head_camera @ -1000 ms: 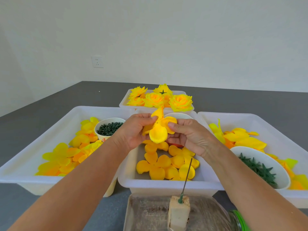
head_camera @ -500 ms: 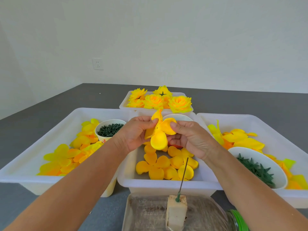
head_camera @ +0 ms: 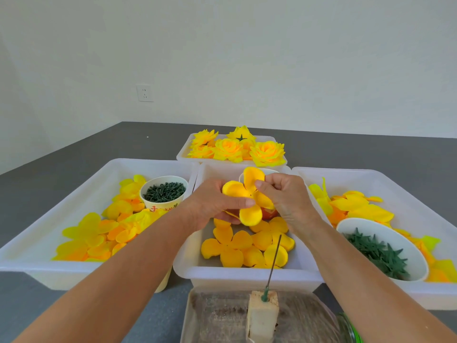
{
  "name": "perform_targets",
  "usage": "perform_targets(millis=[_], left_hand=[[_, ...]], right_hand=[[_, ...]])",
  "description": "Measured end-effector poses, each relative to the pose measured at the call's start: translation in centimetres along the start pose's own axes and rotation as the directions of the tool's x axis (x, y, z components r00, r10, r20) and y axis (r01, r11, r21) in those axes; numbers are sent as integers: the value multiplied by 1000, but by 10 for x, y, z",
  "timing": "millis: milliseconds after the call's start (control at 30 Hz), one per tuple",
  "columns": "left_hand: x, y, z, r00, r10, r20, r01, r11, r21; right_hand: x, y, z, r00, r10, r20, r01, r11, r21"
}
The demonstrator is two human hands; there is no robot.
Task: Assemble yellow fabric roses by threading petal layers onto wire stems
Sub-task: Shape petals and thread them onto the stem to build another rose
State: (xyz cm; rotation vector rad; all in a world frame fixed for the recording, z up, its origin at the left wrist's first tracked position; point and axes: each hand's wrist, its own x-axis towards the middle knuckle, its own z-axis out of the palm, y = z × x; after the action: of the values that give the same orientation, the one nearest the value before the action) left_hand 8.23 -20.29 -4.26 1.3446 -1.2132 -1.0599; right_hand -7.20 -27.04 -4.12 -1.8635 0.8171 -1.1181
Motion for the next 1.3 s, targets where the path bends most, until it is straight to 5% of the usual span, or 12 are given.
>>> perform_targets(millis=[133, 267, 400, 500, 600, 667, 700, 767, 833, 967, 1133, 1300], left_hand=[[0, -1, -1, 995, 42, 85, -41, 999, -11], [-1, 0, -4, 977, 76, 198, -46, 987, -152], [3, -2, 2, 992, 32, -126, -20, 995, 95], [4, 1, 2, 957, 49, -287, -30, 997, 71], [2, 5, -1, 993, 49, -109, -61, 992, -111], [-1, 6, -3, 993, 86, 81, -65, 972, -228], [-1, 6, -3, 990, 81, 113, -53, 970, -236], [0, 4, 0, 999, 45, -5, -45, 997, -58], [3, 1, 2, 967, 101, -233, -33, 960, 278], [2, 0, 4, 749, 474, -463, -182, 819, 544], [-2, 2, 13, 899, 353, -259, -267, 911, 316], [-2, 5, 6, 938, 225, -262, -229, 973, 14]], right_hand=[[1, -1, -1, 959, 232, 162, -263, 942, 209], [2, -6, -5, 836, 345, 426, -539, 660, 523], [1, 2, 0, 964, 252, 78, -264, 940, 217], [1, 5, 2, 985, 167, 49, -174, 968, 182], [4, -3, -3, 897, 371, 240, -442, 776, 450], [3, -9, -7, 826, 390, 408, -564, 558, 609], [2, -10, -7, 820, 388, 420, -572, 535, 622], [1, -6, -5, 881, 402, 250, -473, 740, 477], [1, 0, -4, 972, 234, -17, -232, 969, 85], [-1, 6, -2, 972, -164, -171, 101, 940, -326], [-6, 4, 9, 927, -373, 47, 356, 832, -426], [-8, -2, 12, 881, -450, 147, 472, 821, -320]])
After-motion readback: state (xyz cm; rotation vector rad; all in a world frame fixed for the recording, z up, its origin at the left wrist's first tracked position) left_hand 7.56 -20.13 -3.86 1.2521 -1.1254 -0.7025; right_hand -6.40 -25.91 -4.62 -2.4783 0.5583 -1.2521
